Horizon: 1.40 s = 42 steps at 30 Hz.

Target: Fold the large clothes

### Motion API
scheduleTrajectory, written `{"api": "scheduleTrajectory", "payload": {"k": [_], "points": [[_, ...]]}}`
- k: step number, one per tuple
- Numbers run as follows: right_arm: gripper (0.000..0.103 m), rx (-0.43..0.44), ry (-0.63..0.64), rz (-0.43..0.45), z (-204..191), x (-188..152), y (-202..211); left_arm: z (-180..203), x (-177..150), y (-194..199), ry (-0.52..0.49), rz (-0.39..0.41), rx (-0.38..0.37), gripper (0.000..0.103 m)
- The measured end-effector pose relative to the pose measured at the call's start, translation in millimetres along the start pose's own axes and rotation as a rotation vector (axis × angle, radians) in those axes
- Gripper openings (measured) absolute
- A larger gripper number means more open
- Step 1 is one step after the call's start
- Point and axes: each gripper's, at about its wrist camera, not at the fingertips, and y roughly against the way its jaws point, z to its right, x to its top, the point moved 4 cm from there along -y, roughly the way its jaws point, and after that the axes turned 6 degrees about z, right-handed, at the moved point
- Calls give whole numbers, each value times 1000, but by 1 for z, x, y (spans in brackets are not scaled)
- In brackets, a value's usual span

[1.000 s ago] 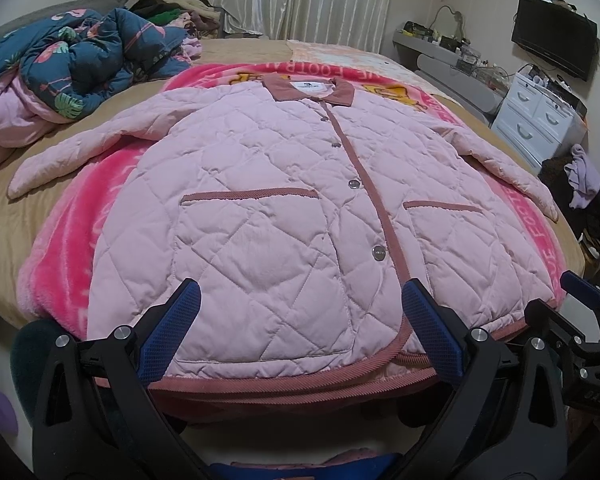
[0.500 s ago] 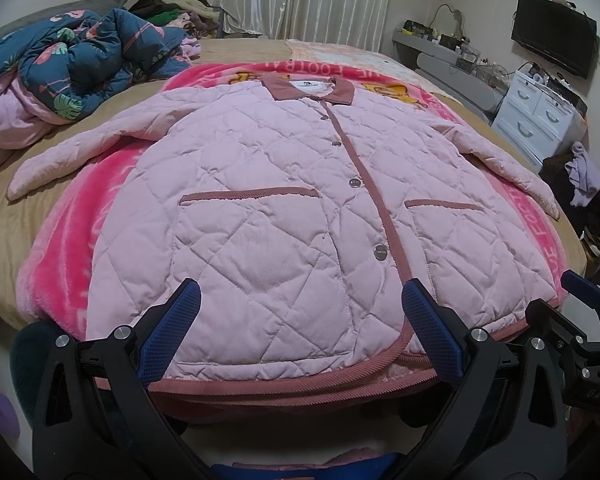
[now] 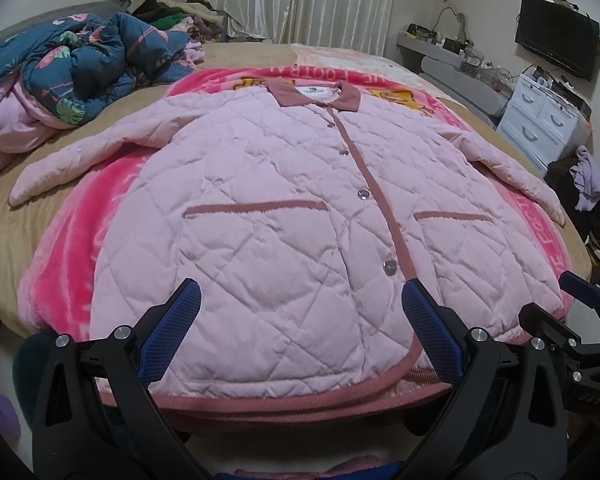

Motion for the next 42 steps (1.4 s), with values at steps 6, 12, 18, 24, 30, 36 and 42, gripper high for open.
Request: {"api": "scheduleTrajectory", "payload": {"k": [6, 12, 18, 24, 30, 36, 42], "points": [[99, 15, 1, 9, 0, 19, -10, -6, 18, -11, 10, 13, 15, 94], [99, 30, -9, 28, 6, 44, -20, -14, 43, -25, 29, 21, 44, 94], [99, 53, -27, 45, 11, 72, -33, -17, 69, -38, 48, 20, 53, 94], [99, 35, -33, 74, 20, 104, -45, -14, 93, -51, 69, 17, 42, 94], [99, -4, -39, 119, 38, 139, -58, -5, 120, -61, 56, 29, 29, 94], [99, -30, -78, 128, 64, 164, -77, 10, 150, -83, 45, 27, 13, 94], [99, -77, -155, 143, 111, 190, -100, 30, 174, -118, 29, 6, -2, 94]]}}
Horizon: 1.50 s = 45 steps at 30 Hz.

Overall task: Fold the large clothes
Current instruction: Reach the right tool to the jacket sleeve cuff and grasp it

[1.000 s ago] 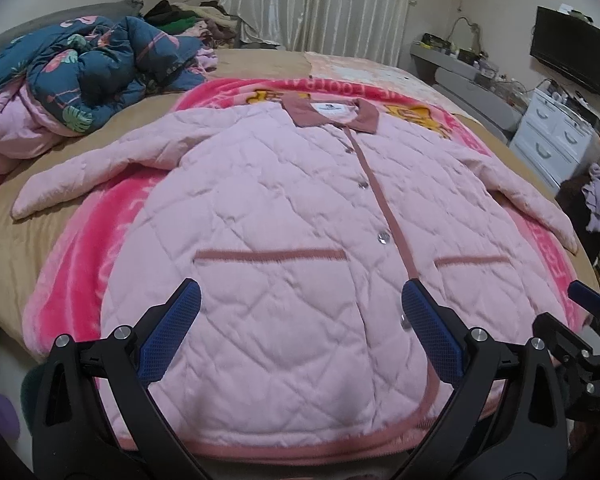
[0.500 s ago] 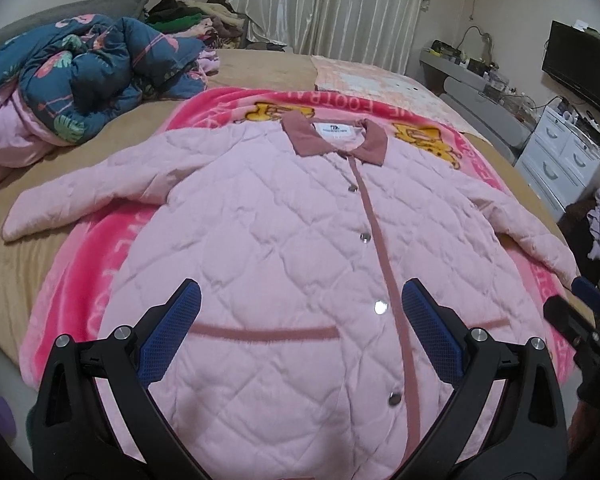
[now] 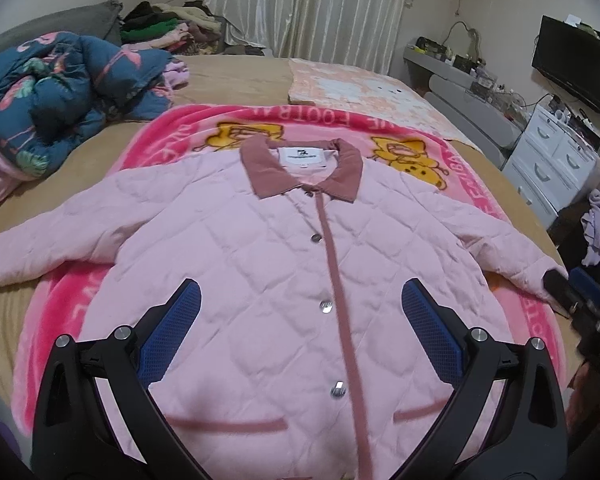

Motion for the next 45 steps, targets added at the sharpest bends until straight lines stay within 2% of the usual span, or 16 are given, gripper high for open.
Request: {"api": "scheduleTrajectory", "payload": {"k": [8, 12, 16, 21, 29, 34, 39, 41, 45], "points": [[99, -121, -161, -28, 84, 22, -57, 32, 15, -53, -25, -46, 4, 94], [99, -209, -204, -44, 122, 15, -76, 52, 19, -74, -34, -62, -16, 94], [99, -258, -255, -62, 155, 3, -88, 74, 22, -96, -56, -60, -23, 94], [99, -298, -340, -74, 194, -10, -96, 94, 25, -120, -68, -54, -31, 94], [99, -402, -514, -82, 269, -36, -96, 114, 17, -157, -67, -96, -27, 94], [99, -447, -668, -99, 312, -62, -95, 127, 13, -175, -102, -114, -25, 94], [99, -451, -818, -87, 344, -83, -95, 129, 14, -187, -104, -134, -14, 94], [99, -503, -827, -69, 353, -85, -92, 127, 16, -190, -106, -139, 0, 94], [99, -514, -955, -63, 378, -102, -89, 121, 21, -191, -120, -139, 26, 94]]}}
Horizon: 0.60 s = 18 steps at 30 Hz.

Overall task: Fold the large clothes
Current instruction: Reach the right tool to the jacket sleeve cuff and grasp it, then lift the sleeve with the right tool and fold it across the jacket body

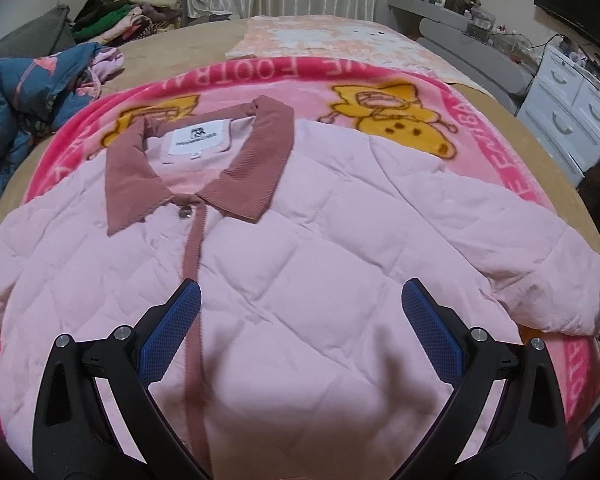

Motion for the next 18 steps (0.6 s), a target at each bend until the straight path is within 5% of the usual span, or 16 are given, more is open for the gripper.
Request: {"api": "scheduleTrajectory", "payload": {"k": [9, 11, 16, 18], "points": [[94, 102, -198, 43, 33, 24, -18, -24, 10, 12, 27, 8, 32, 94], [62, 106, -202, 75, 37, 27, -18, -28, 12, 16, 32, 11, 42, 94], [29, 198, -135, 71, 22, 42, -12, -34, 17, 31, 26, 24, 38, 94], [26, 234, -56, 102, 3, 51, 5, -37, 19, 37, 26, 27, 35, 94]]}}
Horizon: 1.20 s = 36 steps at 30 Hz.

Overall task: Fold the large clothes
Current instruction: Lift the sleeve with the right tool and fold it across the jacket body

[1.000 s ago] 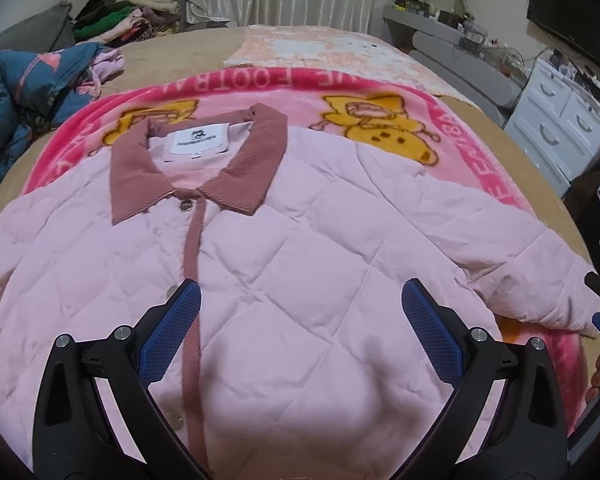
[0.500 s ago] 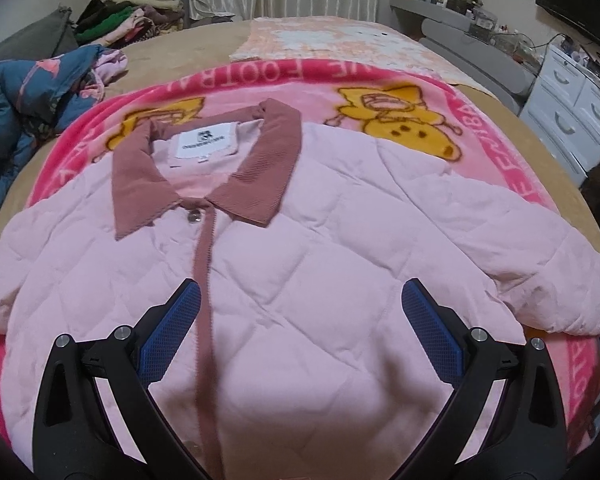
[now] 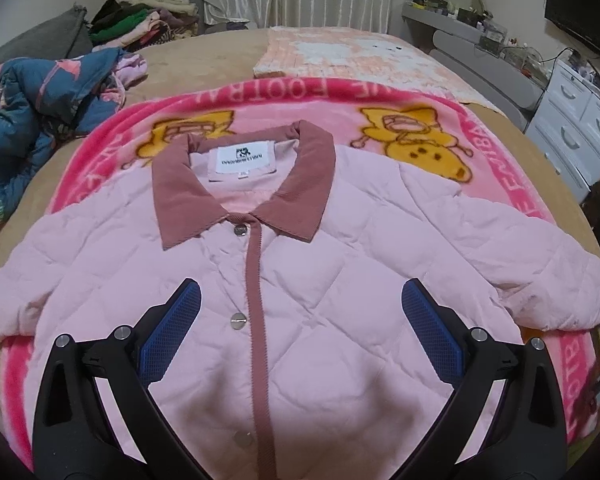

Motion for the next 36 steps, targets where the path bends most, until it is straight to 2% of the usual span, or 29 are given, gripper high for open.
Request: {"api": "scheduleTrajectory", "payload": {"k": [6, 14, 18, 21, 29, 36], "points": [[24, 139, 227, 47, -91, 18, 43, -10, 8, 24, 19, 16, -17, 94], [23, 253, 403, 79, -181, 17, 100, -31, 18, 64, 33, 45, -21, 94], [23, 303, 491, 92, -223, 6, 124, -41, 28, 82, 29, 76, -33, 94], [23, 338, 551, 93, -253, -9, 142, -55, 34, 91, 70, 90, -71, 94], [23, 397, 660, 89, -322, -53, 168, -113, 46, 113, 132, 139, -52, 94], [23, 442, 723, 71, -365, -92, 182, -156, 47, 124, 161, 167, -29, 94]]}}
